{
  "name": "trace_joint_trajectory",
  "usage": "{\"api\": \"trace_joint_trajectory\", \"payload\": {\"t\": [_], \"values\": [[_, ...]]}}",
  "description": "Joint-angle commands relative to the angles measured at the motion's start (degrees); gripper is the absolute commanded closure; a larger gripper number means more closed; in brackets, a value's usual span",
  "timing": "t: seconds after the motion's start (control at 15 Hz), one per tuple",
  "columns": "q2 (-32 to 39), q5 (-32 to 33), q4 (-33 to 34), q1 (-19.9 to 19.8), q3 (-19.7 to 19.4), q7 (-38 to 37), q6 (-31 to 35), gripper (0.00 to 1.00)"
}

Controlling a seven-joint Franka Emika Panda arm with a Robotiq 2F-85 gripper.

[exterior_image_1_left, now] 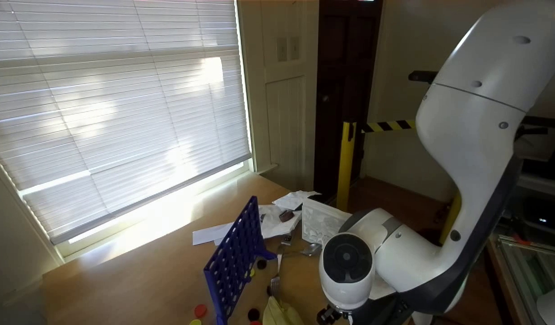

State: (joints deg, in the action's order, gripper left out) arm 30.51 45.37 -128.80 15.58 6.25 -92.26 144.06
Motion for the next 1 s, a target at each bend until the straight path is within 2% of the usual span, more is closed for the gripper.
{"api": "trace_joint_trajectory", "payload": {"t": [0.0, 0.27, 0.47, 0.53, 0.6, 0.67, 0.73, 0.8, 0.93], "values": [[3.3, -5.5, 0.9, 0.1, -0.1, 4.6, 3.4, 0.0], [1.6, -14.1, -1.6, 1.9, -0.6, 7.0, 1.5, 0.0], [-0.9, -16.6, -3.2, 4.5, -2.2, 5.6, 0.8, 0.0], [-1.5, -17.2, -3.6, 5.4, -2.6, 5.5, 0.2, 0.05], [-1.9, -18.0, -3.9, 5.9, -2.8, 5.8, -0.6, 0.04], [-2.3, -18.2, -4.3, 6.6, -3.3, 5.5, -1.4, 0.06], [-2.6, -17.2, -4.5, 7.5, -4.0, 5.7, -2.8, 0.01], [-3.0, -16.2, -4.6, 8.2, -4.5, 5.6, -4.3, 0.04], [-3.4, -13.0, -4.1, 10.1, -6.3, 4.5, -8.3, 0.01]]}}
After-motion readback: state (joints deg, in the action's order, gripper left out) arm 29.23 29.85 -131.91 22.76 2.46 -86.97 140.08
